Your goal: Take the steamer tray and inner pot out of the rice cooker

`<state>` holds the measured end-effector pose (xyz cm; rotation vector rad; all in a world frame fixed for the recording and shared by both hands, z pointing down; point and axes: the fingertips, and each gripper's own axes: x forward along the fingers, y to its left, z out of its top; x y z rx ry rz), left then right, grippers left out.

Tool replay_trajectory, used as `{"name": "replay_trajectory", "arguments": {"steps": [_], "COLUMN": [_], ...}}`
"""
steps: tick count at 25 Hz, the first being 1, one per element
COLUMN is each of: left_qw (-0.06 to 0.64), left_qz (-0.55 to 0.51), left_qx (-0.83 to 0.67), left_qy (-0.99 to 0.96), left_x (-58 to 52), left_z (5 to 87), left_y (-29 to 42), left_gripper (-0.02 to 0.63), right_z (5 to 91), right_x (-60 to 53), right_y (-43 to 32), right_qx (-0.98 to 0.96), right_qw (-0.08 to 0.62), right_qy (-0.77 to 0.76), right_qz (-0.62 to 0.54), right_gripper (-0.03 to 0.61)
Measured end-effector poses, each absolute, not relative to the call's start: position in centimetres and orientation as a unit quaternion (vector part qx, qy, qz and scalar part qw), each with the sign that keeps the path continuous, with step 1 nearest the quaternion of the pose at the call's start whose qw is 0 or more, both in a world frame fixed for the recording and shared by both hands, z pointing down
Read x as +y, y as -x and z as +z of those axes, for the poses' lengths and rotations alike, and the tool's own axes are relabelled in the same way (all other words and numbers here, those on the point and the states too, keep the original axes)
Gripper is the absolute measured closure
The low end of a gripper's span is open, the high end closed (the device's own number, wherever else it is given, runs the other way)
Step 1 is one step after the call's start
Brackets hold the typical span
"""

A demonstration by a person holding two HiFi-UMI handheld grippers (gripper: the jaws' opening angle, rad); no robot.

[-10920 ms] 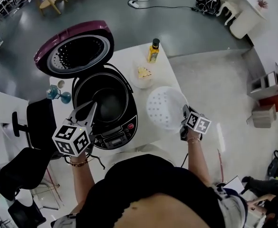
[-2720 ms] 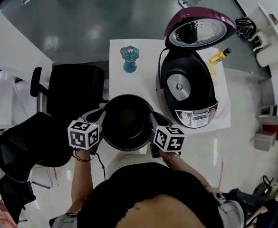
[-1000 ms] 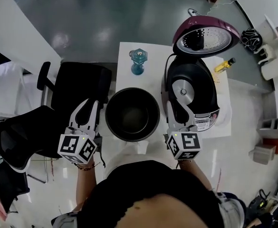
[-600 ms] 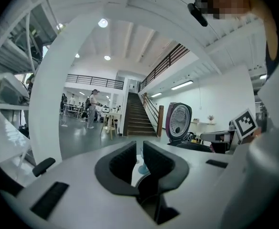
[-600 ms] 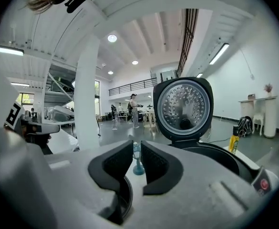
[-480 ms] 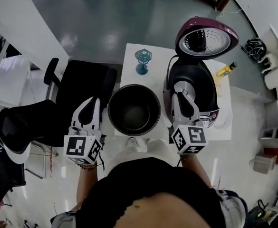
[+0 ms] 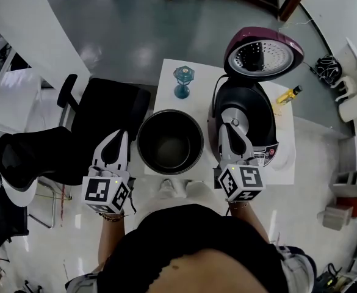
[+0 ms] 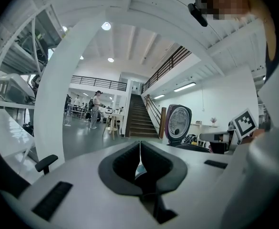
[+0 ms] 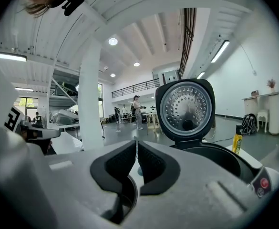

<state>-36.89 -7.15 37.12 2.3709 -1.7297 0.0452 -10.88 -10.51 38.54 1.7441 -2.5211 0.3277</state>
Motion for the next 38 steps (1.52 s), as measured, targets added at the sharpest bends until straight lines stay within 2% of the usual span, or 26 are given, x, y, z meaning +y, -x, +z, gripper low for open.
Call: {"name": "replay_trajectory", "arguments": {"steps": [9,38], "left_qw": [0.095,0.132], "left_qz": [0.018,0.029], "left_qx": [-0.595,-0.584], "left_qy": [-0.798,-0.801], "left_x": [-6.9,-7.0], "left_z": [37.5,39.9], "left_y": [36.8,36.3], "left_gripper": [0.606,0.611], "right_z": [38.7,39.9], "right_x": [-10.3,-10.0], "right_y": [10.4,11.1], "right_qx": [-0.819,-0.827], "right_qw": [0.031,0.06], "right_qy": [-0.564,-0.549], "right_qz": [0.105,0.109], "right_gripper": [0.572,0.572]}}
